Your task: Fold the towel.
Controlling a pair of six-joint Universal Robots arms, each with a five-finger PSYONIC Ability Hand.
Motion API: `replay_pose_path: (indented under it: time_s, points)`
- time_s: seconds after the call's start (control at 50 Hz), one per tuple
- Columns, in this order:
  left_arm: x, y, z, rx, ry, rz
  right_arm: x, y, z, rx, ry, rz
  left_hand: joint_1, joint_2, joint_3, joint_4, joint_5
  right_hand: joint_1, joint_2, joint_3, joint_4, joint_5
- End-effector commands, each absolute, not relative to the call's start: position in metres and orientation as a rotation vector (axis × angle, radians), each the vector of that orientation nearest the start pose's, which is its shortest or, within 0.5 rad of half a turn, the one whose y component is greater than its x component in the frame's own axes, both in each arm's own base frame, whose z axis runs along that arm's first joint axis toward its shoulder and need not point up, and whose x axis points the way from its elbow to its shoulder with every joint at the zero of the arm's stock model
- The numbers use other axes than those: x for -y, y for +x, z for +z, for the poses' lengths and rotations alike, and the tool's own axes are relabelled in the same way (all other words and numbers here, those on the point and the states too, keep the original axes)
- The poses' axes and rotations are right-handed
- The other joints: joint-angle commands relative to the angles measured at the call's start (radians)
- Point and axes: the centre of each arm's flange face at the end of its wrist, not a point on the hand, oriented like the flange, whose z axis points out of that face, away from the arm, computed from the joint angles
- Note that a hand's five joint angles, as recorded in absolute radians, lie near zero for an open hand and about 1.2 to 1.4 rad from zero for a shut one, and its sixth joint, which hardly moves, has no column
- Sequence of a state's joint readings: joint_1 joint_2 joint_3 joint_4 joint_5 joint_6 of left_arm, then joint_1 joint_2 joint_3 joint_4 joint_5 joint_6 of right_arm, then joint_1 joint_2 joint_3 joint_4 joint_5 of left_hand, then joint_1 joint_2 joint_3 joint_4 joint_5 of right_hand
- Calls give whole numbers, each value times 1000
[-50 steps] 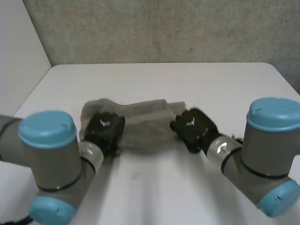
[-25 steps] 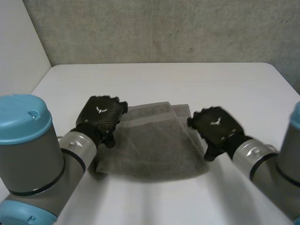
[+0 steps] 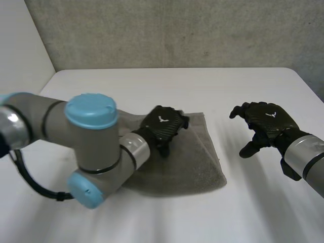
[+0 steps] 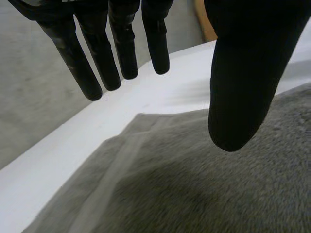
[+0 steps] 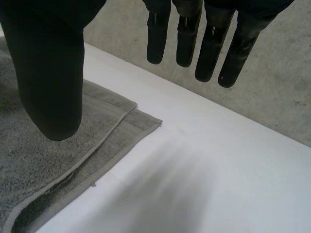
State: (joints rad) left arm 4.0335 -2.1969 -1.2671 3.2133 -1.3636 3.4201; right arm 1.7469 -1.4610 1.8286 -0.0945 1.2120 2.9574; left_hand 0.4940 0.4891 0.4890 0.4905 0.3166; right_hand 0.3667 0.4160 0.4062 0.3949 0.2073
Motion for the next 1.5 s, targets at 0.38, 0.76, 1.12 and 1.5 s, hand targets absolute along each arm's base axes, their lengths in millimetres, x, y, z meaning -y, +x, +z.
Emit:
replay_pose_path:
  time_s: [0.38, 0.76, 1.12, 1.5]
  points:
    - [200, -438, 119, -2318, 2144, -1859, 254, 206, 200, -2221, -759, -1705, 201, 206, 206, 204, 204, 27, -23, -13, -2, 11]
    - [212, -433, 127, -2104, 2034, -1866, 258, 200, 202, -2231, -733, -1721, 902, 907, 907, 906, 905, 27, -23, -13, -2, 11]
    - [218, -397, 207, -1859, 1747, -2043, 261, 210, 173, -2325, -737, -1481, 101, 106, 106, 105, 104, -76, -126, -116, -104, -91]
    - [301, -269, 162, -2228, 1385, -1611, 243, 236, 163, -2288, -851, -1415, -4, 0, 1, -1, -2, -103, -152, -142, -131, -118]
